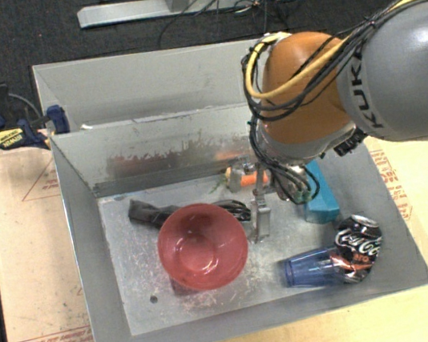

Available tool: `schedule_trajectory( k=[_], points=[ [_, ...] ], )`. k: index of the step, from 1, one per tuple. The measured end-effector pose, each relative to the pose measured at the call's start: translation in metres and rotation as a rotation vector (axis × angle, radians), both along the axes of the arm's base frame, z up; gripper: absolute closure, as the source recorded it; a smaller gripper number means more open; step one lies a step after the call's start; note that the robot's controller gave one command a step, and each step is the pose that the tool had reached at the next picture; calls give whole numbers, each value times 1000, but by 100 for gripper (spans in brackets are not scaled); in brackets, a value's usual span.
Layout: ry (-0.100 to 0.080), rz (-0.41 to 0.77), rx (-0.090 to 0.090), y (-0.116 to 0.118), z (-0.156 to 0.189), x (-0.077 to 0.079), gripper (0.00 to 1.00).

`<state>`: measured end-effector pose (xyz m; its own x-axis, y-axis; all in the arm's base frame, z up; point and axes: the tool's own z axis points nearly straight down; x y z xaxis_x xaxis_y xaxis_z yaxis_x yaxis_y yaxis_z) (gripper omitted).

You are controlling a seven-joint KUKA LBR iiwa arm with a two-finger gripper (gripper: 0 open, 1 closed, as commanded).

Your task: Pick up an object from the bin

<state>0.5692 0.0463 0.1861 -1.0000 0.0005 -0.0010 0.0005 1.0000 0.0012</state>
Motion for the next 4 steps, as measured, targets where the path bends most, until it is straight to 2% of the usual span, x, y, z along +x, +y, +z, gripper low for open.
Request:
schedule_trajectory(
  k=[1, 2, 3, 4],
  points=[
    [0, 126, 2, 62, -99, -57, 0],
    [0, 387, 1, 71, -57, -64, 0],
    [-6, 697, 2, 63, -78, -84, 0],
    [-5, 937, 1, 78, -117, -38, 0]
  ],
)
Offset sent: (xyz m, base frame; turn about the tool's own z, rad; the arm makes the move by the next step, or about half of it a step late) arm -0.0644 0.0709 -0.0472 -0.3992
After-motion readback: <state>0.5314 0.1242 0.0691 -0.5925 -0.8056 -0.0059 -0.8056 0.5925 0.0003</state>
